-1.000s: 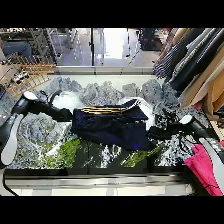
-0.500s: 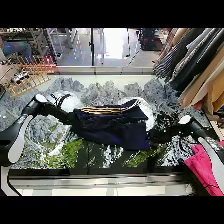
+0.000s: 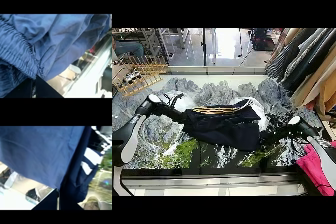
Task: Fold the clothes and pants, and hang the long-sleeved shirts on hangers.
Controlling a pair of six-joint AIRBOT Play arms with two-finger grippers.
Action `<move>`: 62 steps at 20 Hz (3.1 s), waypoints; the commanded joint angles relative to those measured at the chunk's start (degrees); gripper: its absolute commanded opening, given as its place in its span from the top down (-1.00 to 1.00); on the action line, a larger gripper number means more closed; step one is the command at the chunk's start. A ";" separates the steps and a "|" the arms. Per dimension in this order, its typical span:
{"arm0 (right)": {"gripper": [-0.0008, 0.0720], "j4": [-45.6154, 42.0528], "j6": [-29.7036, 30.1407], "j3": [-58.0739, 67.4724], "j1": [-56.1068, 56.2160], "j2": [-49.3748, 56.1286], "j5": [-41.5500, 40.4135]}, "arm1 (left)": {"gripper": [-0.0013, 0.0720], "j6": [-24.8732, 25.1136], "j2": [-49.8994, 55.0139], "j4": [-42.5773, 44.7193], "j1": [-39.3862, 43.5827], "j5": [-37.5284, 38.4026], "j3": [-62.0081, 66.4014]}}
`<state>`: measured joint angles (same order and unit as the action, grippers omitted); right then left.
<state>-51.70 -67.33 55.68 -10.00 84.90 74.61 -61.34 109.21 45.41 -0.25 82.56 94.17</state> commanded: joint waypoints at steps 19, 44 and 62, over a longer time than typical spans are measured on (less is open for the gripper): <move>0.94 7.04 -1.77 13.38 2.38 -5.84 -16.55 | 0.93 -2.47 -2.62 -34.69 -12.37 -22.84 0.31; -0.19 4.09 4.07 8.20 -0.96 7.30 -11.58 | -0.63 11.74 1.49 4.50 -11.87 -2.69 0.15; 0.95 9.33 14.71 9.20 4.52 8.87 -13.05 | 0.93 18.84 3.74 0.68 -7.80 13.27 0.20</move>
<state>-43.00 -53.84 64.31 -5.87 95.09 59.55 -41.78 113.54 48.62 -7.75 88.09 94.35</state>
